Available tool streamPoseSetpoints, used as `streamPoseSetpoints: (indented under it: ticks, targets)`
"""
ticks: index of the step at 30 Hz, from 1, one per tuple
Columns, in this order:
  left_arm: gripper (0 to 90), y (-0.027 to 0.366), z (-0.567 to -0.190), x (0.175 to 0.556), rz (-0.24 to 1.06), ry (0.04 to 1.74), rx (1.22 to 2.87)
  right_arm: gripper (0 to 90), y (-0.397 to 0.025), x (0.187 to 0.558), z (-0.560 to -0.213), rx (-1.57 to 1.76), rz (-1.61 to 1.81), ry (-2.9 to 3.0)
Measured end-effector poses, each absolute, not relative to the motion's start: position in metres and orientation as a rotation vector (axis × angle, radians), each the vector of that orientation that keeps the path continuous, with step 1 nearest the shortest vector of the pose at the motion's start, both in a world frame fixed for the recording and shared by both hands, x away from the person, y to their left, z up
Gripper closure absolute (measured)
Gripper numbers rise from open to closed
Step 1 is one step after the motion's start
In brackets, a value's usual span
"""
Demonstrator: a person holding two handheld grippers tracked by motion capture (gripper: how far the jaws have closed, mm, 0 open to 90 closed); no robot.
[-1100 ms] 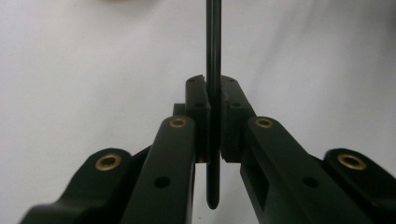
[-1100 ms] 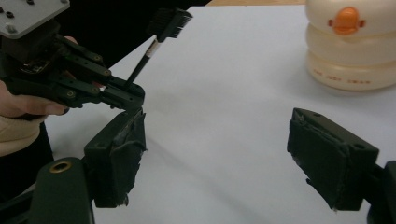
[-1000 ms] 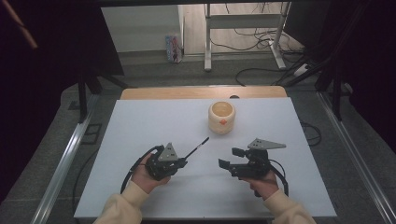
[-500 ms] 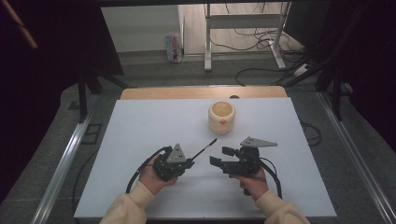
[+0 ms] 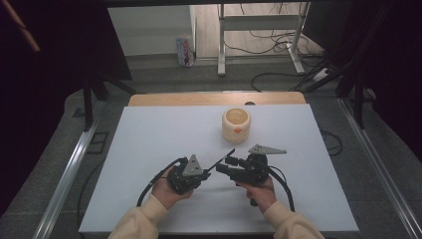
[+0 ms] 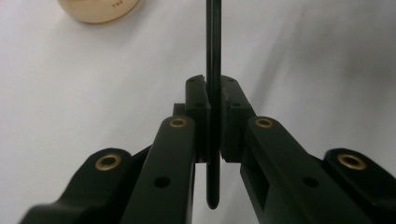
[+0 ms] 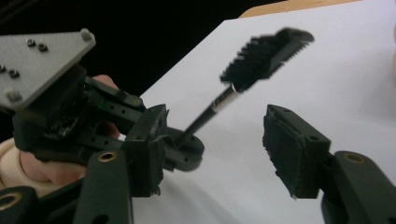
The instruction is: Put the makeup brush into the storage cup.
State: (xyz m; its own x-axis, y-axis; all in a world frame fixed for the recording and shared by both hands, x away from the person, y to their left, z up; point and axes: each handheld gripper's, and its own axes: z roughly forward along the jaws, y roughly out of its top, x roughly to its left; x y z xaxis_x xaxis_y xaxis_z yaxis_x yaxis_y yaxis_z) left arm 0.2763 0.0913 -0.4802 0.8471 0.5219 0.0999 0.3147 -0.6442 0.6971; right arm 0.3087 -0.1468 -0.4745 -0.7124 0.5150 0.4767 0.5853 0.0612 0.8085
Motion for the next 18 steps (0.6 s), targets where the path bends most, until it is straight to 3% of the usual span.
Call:
streamPoseSetpoints:
  ticks: [8,14,18]
  targets:
    - [85.0,0.0871,-0.4814,0.2744,0.378,0.590,2.316,74.4,-0.1480,0.3117,-0.4748,-1.152,-1.769,-2.188]
    - [84.4,0.0846,-0.4851,0.2742,0.396,0.595,2.327,81.9,-0.1478,0.3133,-0.4750,-1.106,-1.755,-2.139]
    - [76.5,0.0848,-0.4848,0.2734,0.427,0.600,2.299,84.5,-0.1490,0.3137,-0.4739,-1.083,-1.759,-2.131]
